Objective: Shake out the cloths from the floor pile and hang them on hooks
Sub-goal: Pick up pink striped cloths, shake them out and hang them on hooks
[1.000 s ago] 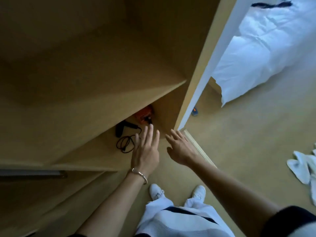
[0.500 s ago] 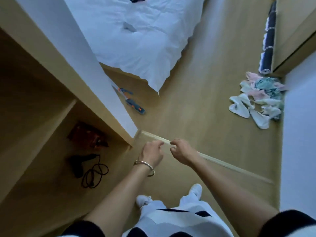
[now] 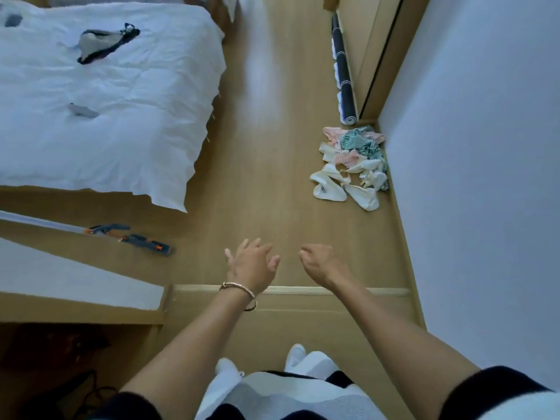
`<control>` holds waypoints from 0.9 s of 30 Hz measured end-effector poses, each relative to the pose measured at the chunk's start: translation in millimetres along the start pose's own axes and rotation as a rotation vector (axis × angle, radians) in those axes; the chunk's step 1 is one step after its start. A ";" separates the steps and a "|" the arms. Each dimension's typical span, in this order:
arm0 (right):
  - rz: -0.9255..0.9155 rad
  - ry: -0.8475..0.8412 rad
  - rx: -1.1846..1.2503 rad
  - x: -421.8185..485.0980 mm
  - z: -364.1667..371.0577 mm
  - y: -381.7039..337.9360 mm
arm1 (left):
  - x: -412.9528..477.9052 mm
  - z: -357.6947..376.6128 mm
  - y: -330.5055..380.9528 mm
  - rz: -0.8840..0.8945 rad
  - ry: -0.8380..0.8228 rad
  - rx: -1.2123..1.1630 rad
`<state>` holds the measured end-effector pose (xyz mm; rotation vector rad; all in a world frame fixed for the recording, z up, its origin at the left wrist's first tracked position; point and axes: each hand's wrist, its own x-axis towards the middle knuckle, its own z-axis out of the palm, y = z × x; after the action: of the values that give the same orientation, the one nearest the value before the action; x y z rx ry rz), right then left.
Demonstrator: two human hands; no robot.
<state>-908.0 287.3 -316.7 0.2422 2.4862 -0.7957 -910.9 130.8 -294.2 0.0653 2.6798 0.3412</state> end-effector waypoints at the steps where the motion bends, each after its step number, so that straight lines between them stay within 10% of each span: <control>1: 0.014 0.015 0.011 2.4 -10.2 10.5 | 8.4 -1.0 11.6 0.025 -0.021 0.029; 27: 0.322 0.120 0.125 241.6 -275.7 105.7 | 374.6 -76.8 224.1 0.300 -0.144 0.036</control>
<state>-1196.0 537.0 -303.3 0.7336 2.4199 -0.8180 -1284.1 367.5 -327.1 0.4879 2.5326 0.3650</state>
